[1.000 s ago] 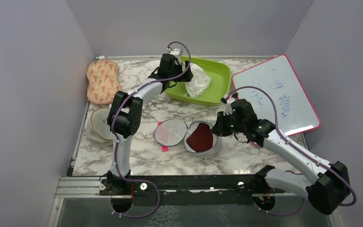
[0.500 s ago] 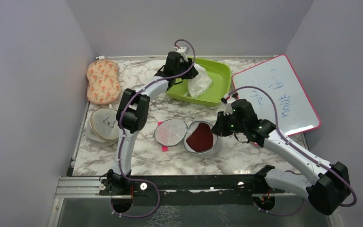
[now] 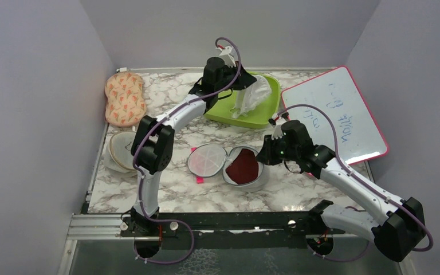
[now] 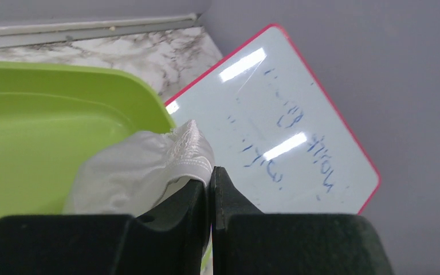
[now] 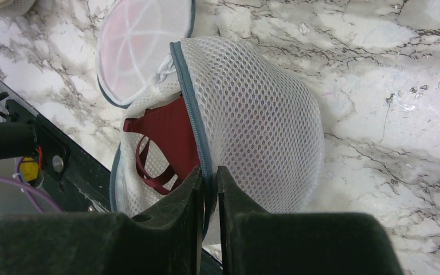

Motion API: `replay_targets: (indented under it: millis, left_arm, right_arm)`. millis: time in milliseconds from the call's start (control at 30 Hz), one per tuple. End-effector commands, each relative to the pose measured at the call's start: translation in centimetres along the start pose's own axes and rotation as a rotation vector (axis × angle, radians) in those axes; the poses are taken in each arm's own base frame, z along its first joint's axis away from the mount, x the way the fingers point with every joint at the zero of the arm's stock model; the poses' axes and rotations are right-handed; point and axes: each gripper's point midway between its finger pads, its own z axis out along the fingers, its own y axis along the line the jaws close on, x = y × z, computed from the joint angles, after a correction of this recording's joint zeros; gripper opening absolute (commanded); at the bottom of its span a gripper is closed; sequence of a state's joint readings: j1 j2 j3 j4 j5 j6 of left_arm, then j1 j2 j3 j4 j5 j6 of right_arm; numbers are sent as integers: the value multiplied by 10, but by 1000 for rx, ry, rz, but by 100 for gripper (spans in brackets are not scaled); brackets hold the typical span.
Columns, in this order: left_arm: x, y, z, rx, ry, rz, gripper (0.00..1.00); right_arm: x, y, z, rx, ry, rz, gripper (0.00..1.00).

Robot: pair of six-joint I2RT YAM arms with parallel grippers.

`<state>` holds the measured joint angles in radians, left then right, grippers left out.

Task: Unzip the laundry bag and remove the bra
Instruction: Adjust the bra in the bin.

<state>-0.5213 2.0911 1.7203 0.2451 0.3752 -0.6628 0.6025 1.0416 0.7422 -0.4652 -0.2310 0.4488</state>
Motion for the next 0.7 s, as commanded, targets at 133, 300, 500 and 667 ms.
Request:
replay_targets:
  millis: [133,300,500,667]
  left_arm:
    - [-51,8,-10,-3,-203,-226,0]
    - [-24,118,14,-115,-157,-283,0]
    - [-3,180,6,-180,-52,-322,40]
    - [-57,148,-33,-308,-87,-93,50]
  right_arm:
    - [-9,9,2,-37,-17,-5,12]
    - [-9,11,4,-47,-17,0,13]
    - [-12,10,3,-35,-21,-11,12]
    - [-10,11,2,-48,-20,-16,13]
